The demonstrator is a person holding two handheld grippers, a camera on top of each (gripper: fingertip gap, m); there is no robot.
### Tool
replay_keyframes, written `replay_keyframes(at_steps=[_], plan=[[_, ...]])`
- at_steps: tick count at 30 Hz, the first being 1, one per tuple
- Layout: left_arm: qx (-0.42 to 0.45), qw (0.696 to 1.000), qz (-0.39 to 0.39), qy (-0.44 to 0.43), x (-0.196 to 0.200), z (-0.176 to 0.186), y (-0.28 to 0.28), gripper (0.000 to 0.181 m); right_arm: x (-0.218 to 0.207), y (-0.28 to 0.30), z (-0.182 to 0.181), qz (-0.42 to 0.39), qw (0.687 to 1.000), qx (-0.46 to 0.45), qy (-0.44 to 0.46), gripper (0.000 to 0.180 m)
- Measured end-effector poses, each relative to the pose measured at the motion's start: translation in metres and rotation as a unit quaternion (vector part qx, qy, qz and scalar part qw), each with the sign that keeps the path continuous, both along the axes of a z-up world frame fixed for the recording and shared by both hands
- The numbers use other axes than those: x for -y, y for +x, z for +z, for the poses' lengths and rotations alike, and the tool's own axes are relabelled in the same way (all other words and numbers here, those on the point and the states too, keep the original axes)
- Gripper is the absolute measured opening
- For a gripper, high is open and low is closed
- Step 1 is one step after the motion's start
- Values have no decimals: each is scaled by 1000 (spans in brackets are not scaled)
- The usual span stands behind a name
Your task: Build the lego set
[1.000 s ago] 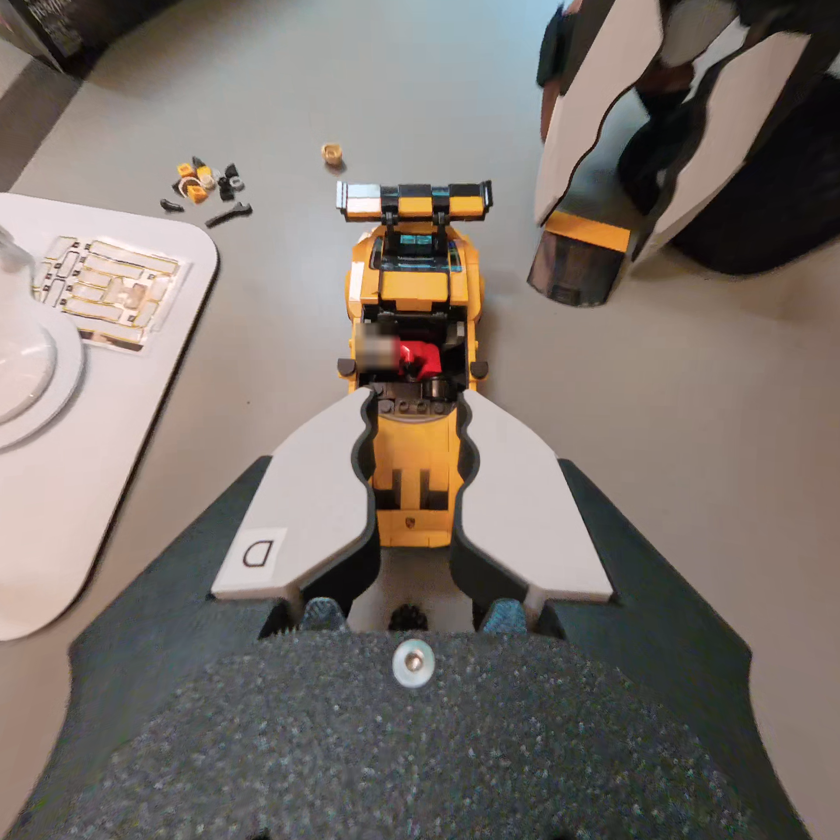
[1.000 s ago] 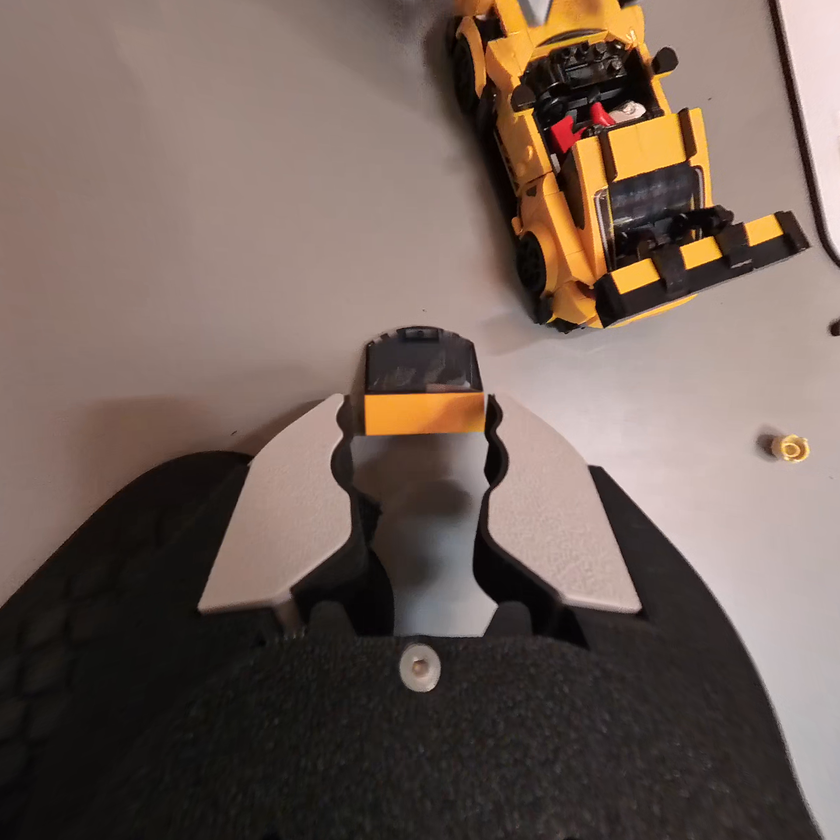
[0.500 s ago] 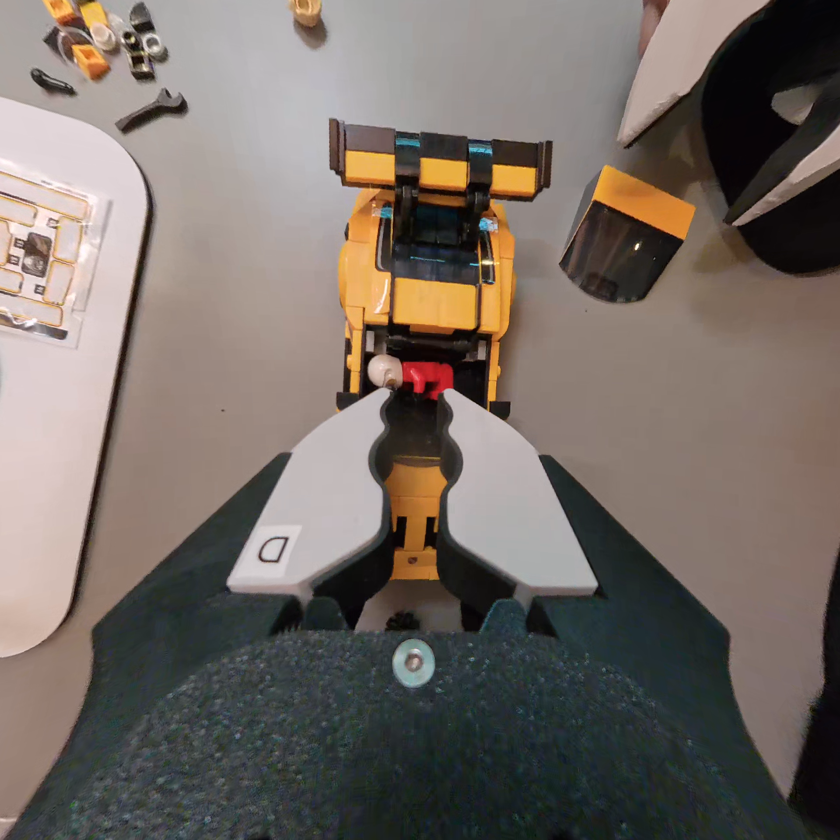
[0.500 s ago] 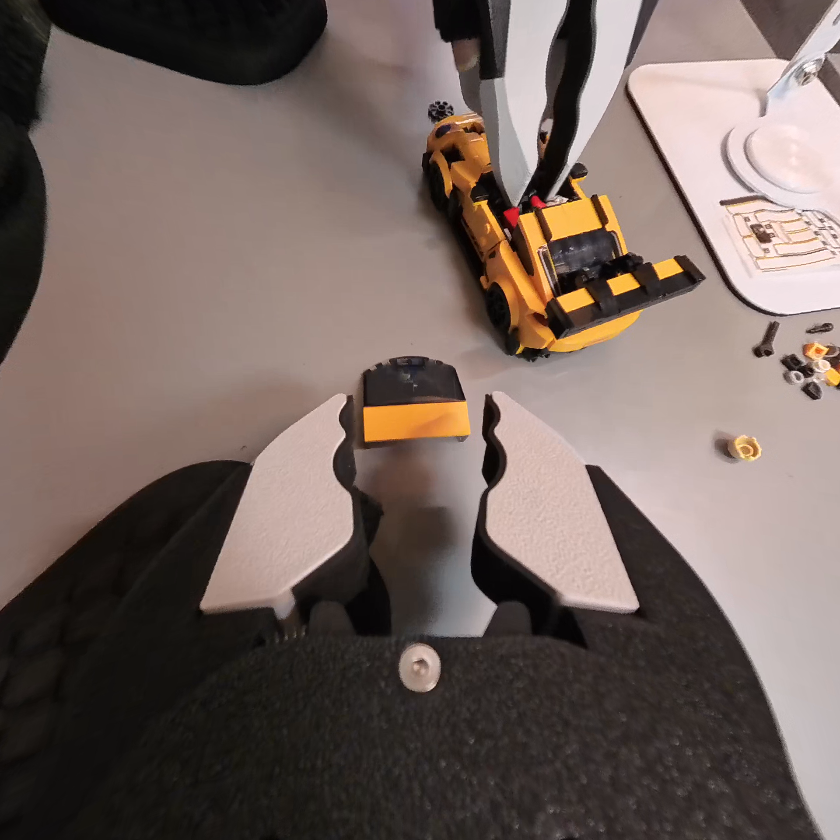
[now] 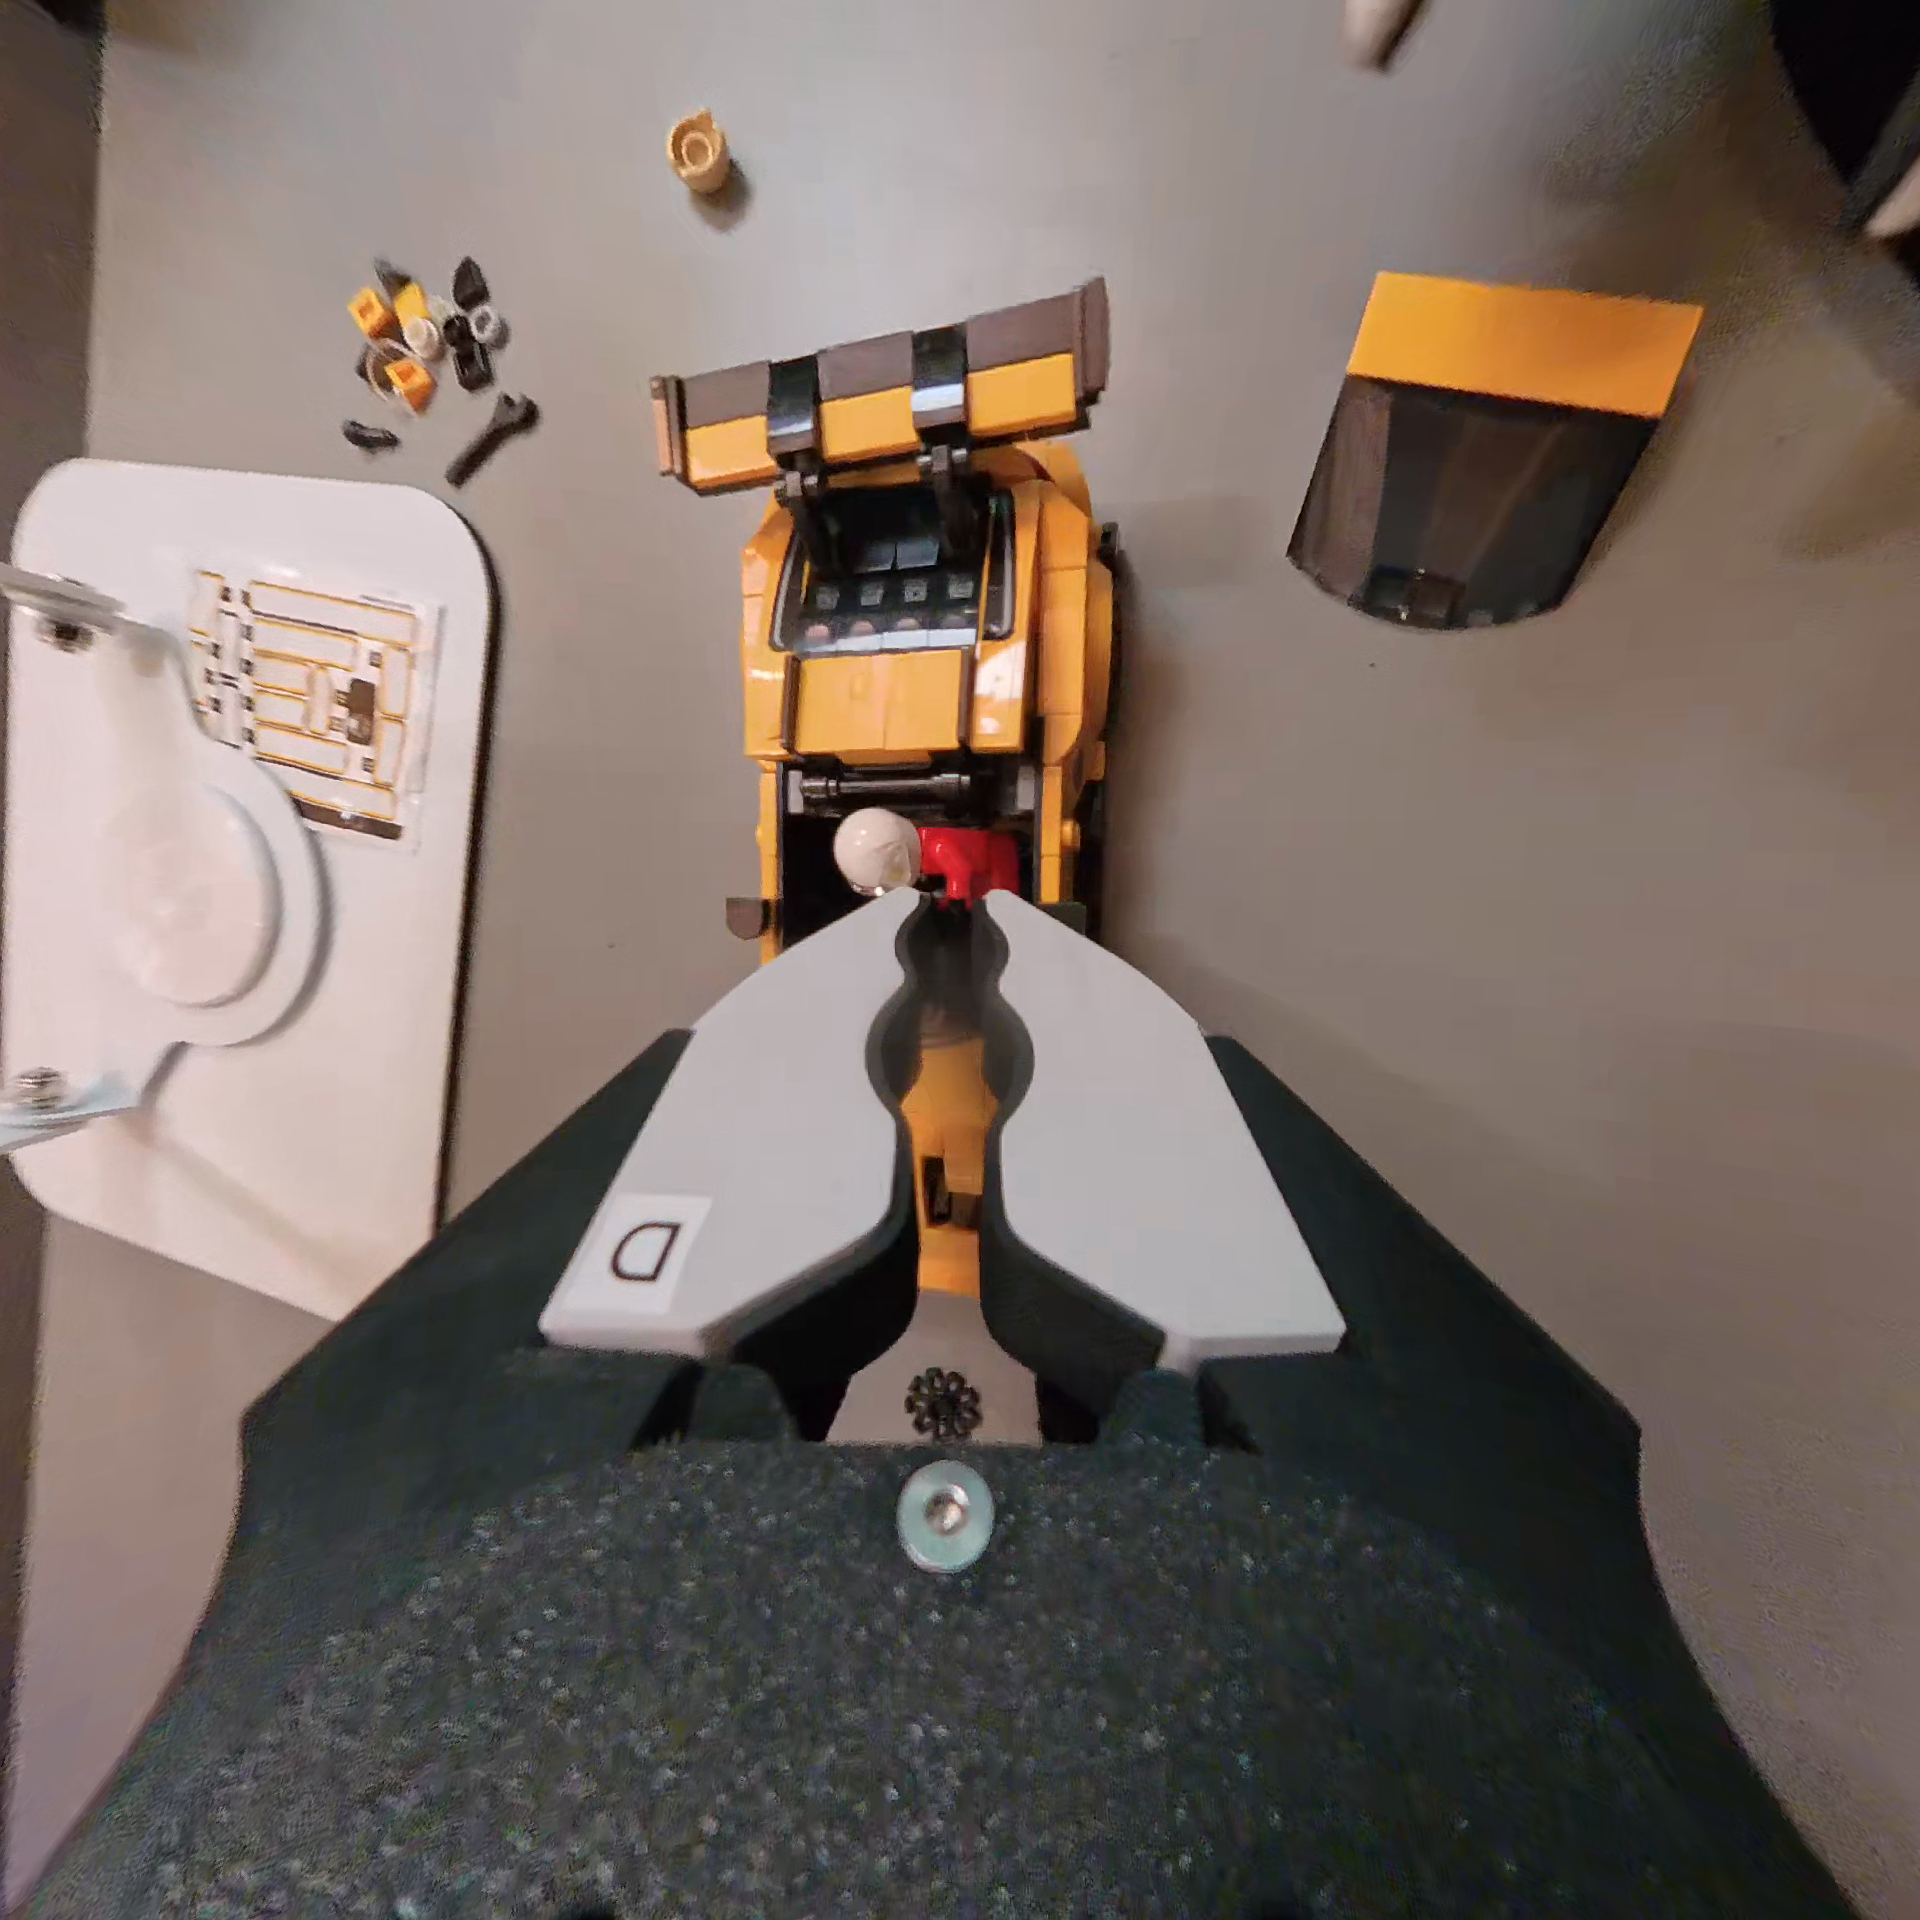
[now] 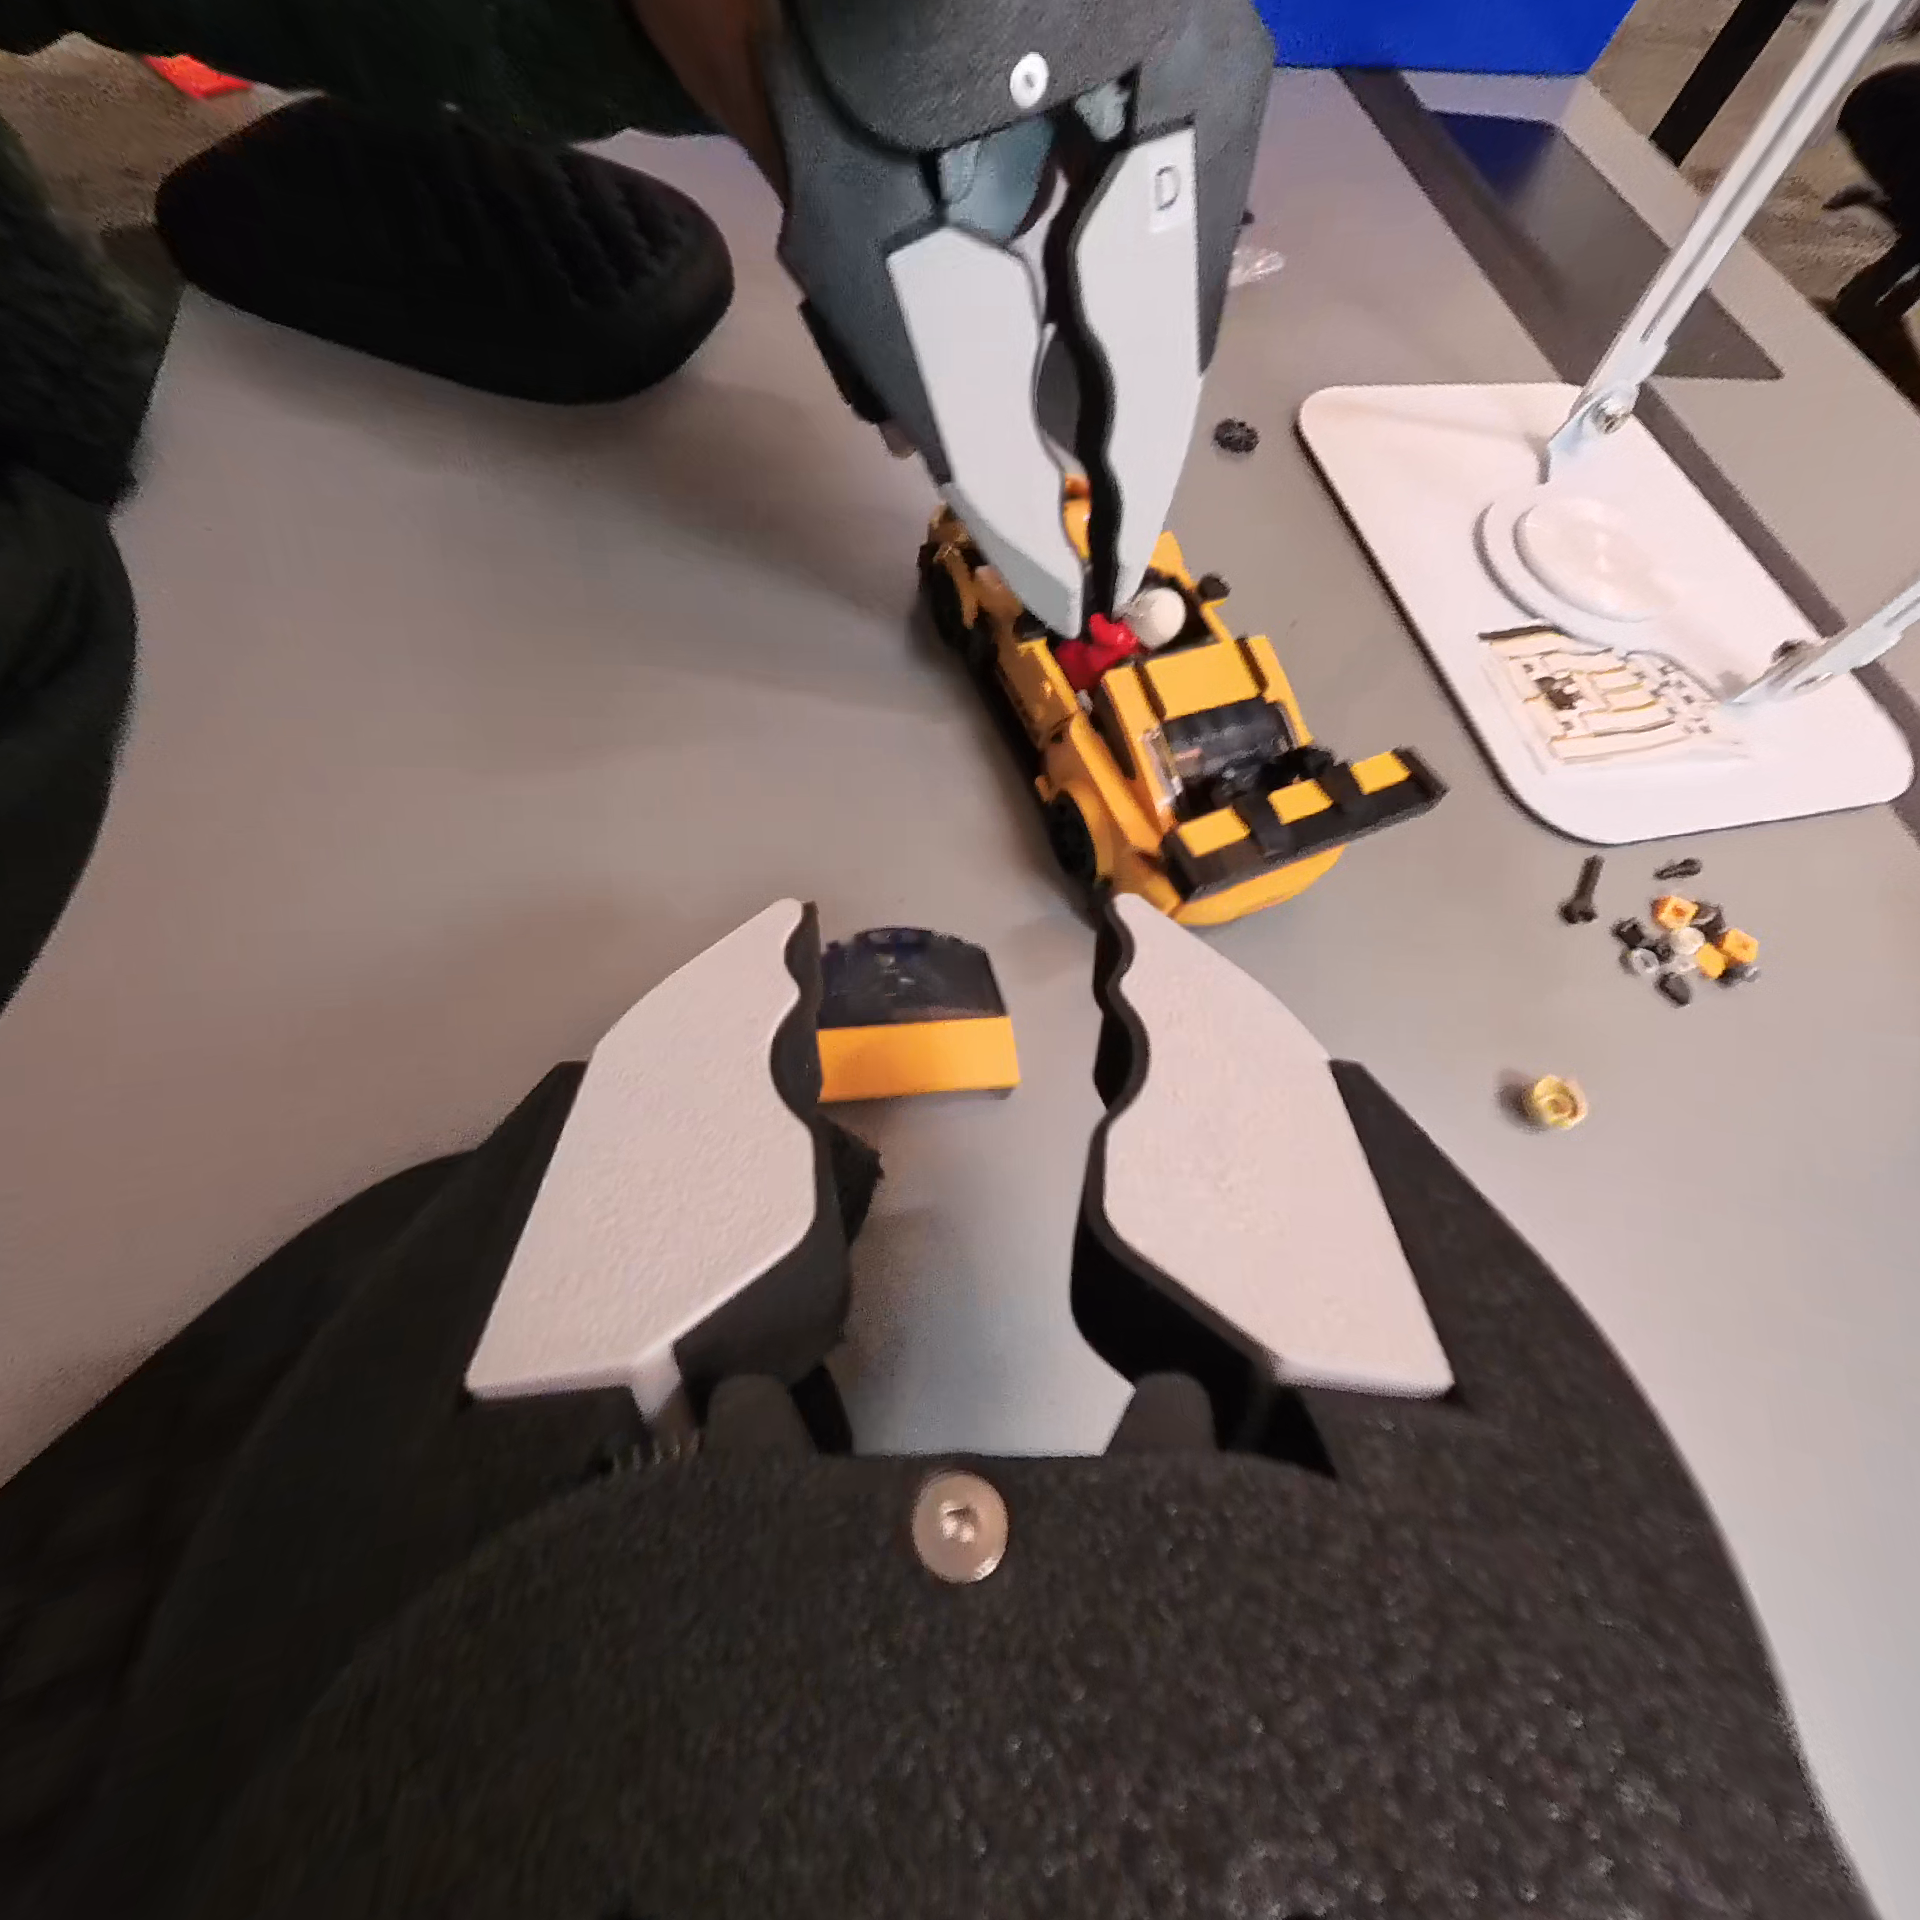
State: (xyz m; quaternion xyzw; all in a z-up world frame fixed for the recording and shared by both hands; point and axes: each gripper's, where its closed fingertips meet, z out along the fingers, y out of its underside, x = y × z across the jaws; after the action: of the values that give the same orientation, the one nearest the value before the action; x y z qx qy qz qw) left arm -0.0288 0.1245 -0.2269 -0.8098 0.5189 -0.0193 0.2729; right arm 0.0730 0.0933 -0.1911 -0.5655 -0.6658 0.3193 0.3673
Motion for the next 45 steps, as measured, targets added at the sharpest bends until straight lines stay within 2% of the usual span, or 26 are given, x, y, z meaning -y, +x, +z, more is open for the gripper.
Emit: replay_keyframes(at_steps=[4,7,11,16,19,21,24,26,29,35,41,45], plan=[[-4,1000,-14,19,0,0,0,6,-12,-23,15,33,999,28,27,48],[1,999,-22,35,-2,0,-1,6,-30,-51,20,66,997,48,10,47],[1,996,-32,79,-3,1,-1,6,-44,-84,11,110,987,102,-51,43],[-6,988,-44,149,-6,10,-3,6,-44,-102,-7,155,970,177,-62,40],[-15,980,-52,192,-6,17,-5,6,-41,-104,-16,169,961,213,-47,34],[-24,978,-62,198,-4,16,-6,6,-37,-108,-12,179,962,202,-44,17],[-23,976,-66,207,-4,15,-8,7,-39,-110,-13,182,963,201,-10,15],[-4,977,-64,202,-4,17,-8,17,-38,-106,-15,187,960,206,4,15],[49,982,-67,170,3,22,-9,20,-37,-102,-18,194,956,218,9,15],[197,980,-27,18,6,16,-11,20,-38,-101,-28,213,939,268,42,15],[263,962,-50,-54,3,12,-3,21,-36,-101,-31,232,928,289,38,16],[272,957,-66,-75,1,9,3,22,-36,-99,-33,239,922,305,27,18]])
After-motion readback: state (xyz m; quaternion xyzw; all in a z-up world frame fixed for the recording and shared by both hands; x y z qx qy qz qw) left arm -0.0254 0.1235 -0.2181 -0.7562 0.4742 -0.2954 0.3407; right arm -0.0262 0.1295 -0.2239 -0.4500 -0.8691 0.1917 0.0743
